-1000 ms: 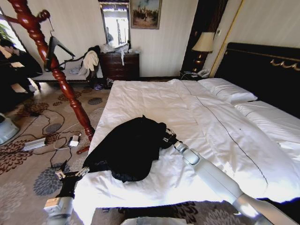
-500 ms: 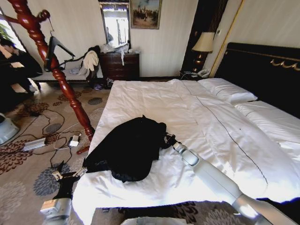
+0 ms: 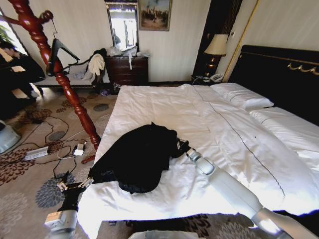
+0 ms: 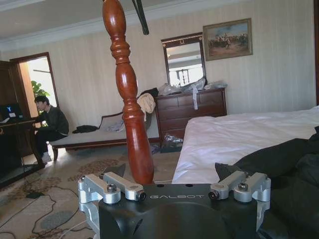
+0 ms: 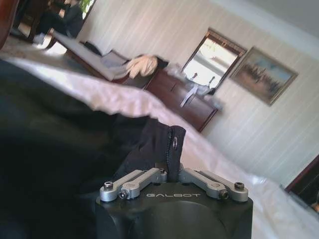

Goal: Pick up the clothes from the bed and hang them on the clothes hanger.

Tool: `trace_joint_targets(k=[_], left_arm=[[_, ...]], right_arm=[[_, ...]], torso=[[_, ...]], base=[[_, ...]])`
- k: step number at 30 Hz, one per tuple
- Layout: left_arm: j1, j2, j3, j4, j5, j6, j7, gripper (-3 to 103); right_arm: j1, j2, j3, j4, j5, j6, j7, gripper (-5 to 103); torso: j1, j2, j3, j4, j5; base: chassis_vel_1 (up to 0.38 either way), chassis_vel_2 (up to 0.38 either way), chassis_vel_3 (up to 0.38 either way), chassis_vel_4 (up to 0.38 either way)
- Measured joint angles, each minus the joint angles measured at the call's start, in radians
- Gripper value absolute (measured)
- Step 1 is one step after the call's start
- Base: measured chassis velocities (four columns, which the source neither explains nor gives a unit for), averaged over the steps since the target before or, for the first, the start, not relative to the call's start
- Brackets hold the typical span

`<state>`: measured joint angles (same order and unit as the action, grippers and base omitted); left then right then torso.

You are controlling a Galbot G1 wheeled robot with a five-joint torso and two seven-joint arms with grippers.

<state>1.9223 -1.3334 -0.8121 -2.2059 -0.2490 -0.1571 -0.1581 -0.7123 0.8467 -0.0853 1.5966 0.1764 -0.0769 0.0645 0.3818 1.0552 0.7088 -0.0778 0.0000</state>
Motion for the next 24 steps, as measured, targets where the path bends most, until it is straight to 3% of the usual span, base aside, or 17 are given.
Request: trace_joint_targets(k=[10, 18, 24], left_arm=[[-0.013, 0.003, 0.004, -0.012, -0.004, 0.001, -0.002, 100], [-0.014, 0.008, -0.019, -0.034, -0.029, 0.002, -0.009, 100], [-0.014, 0.006, -0.054, -0.050, -0.071, 0.002, -0.014, 100]], right_arm=[[0.099, -0.099, 0.022, 0.213, 0.204, -0.110, 0.038, 0], [0.209, -0.160, 0.004, 0.259, 0.250, -0.135, 0.046, 0], [0.395, -0.210, -0.050, 0.296, 0.313, -0.163, 0.050, 0]], torso=[[0.000, 0.000, 0.000, 0.0000, 0.0000], [0.000, 0.000, 0.000, -0.0002, 0.0001], [0.000, 0.000, 0.000, -0.0001, -0.0001]], base=[[0.000, 0.000, 0.000, 0.000], [0.000, 0.000, 0.000, 0.000], [0.000, 0.000, 0.000, 0.000]])
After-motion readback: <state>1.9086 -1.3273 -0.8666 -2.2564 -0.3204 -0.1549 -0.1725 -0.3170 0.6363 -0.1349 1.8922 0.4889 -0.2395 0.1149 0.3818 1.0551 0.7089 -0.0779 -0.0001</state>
